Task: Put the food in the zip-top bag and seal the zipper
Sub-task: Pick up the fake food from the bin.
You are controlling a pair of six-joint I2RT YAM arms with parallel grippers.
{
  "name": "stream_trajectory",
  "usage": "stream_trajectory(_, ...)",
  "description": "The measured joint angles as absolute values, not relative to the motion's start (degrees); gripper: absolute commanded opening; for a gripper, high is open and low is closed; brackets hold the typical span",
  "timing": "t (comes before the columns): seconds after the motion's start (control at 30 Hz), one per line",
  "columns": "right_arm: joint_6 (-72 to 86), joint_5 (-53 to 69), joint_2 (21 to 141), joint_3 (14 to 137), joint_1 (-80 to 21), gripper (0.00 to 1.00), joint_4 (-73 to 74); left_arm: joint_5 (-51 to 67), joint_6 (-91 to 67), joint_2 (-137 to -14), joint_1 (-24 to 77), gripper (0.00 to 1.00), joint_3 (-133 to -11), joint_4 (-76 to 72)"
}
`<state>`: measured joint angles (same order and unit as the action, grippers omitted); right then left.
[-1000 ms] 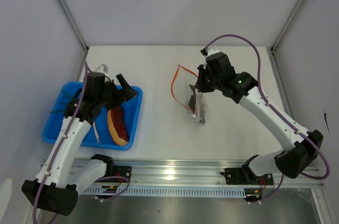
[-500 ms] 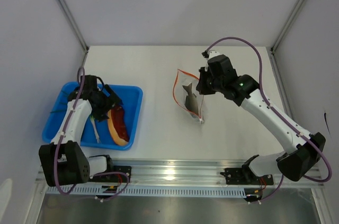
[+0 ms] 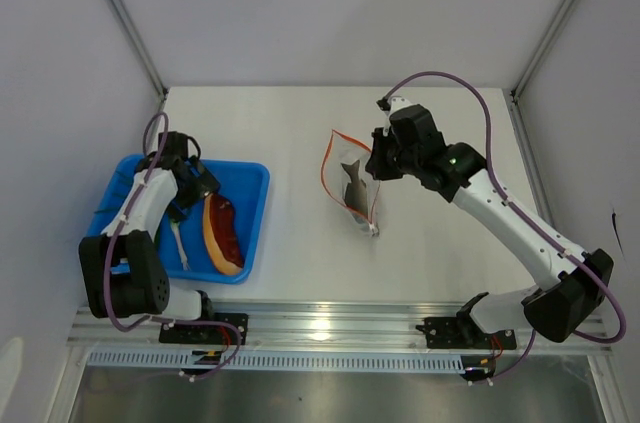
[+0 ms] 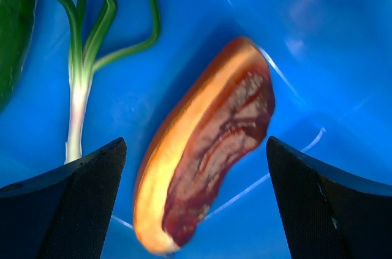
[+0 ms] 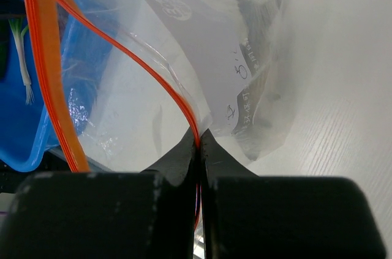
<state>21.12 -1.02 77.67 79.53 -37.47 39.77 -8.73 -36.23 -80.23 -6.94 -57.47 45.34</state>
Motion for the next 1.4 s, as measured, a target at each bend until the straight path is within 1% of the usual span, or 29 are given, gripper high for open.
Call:
stream_trajectory(0.1, 21.1, -0.9, 77.6, 79.3, -37.7, 0.0, 39.0, -9.6, -35.2, -80.8, -6.9, 0.96, -56.0, 43.3)
stream_trajectory(0.23, 21.1, 0.0, 77.6, 79.0, -37.8, 0.0, 38.6, -10.2, -33.5, -81.6, -7.0, 0.91, -54.2, 41.2)
stream_trajectory(0.33, 21.1, 0.3, 77.5, 78.7, -37.8, 0.0, 38.0, -9.9, -31.8, -82.5, -6.9, 0.9, -53.6, 39.8)
stream_trajectory(0.4, 21.2, 0.4, 77.1, 78.2, -37.8, 0.0, 37.6, -9.8, -30.9, -82.7, -7.0, 0.84, -52.8, 38.6)
stream_trajectory(0.43, 21.2, 0.4, 76.8, 77.9, -37.8, 0.0, 37.3, -9.6, -30.3, -82.9, -7.0, 0.74, -52.4, 38.0)
stream_trajectory(0.47, 21.2, 0.5, 76.4, 77.6, -37.8, 0.0, 37.2, -8.8, -29.8, -83.1, -7.0, 0.71, -52.1, 37.4)
stream_trajectory(0.57, 21.4, 0.5, 75.7, 77.1, -37.8, 0.0, 36.6, -6.6, -28.5, -84.2, -7.0, 0.65, -51.3, 35.3)
stream_trajectory(0.67, 21.5, 0.5, 75.4, 76.6, -37.8, 0.0, 36.0, -3.9, -28.4, -86.1, -7.0, 0.64, -50.6, 33.6)
stream_trajectory(0.77, 21.8, 0.5, 74.9, 76.1, -37.8, 0.0, 35.4, -2.2, -28.4, -87.1, -7.0, 0.53, -50.2, 32.1)
stream_trajectory(0.8, 22.0, 0.5, 74.6, 75.9, -37.8, 0.0, 35.3, -1.3, -28.5, -87.3, -7.0, 0.4, -50.1, 31.5)
stream_trajectory(0.83, 22.0, 0.5, 74.4, 75.8, -37.8, 0.0, 35.3, -1.1, -28.6, -87.4, -7.0, 0.31, -50.0, 31.0)
stream_trajectory(0.87, 22.0, 0.5, 74.2, 75.7, -37.8, 0.0, 35.3, -0.8, -28.6, -87.4, -7.0, 0.17, -49.8, 30.8)
stream_trajectory(0.97, 22.2, 0.5, 73.4, 75.2, -37.8, 0.0, 35.0, -0.6, -28.5, -87.1, -7.1, 0.04, -49.6, 30.5)
stream_trajectory(1.0, 22.2, 0.5, 73.1, 75.0, -37.8, 0.0, 35.0, -0.3, -28.6, -87.0, -7.1, 0.01, -49.5, 30.3)
stream_trajectory(1.17, 22.3, 0.5, 72.6, 74.4, -37.8, 0.0, 34.8, -1.3, -28.6, -84.1, -7.0, 0.01, -48.4, 30.7)
stream_trajectory(1.4, 22.5, 0.5, 72.6, 74.1, -37.8, 0.0, 34.8, -2.9, -28.4, -72.2, -6.9, 0.01, -48.0, 34.8)
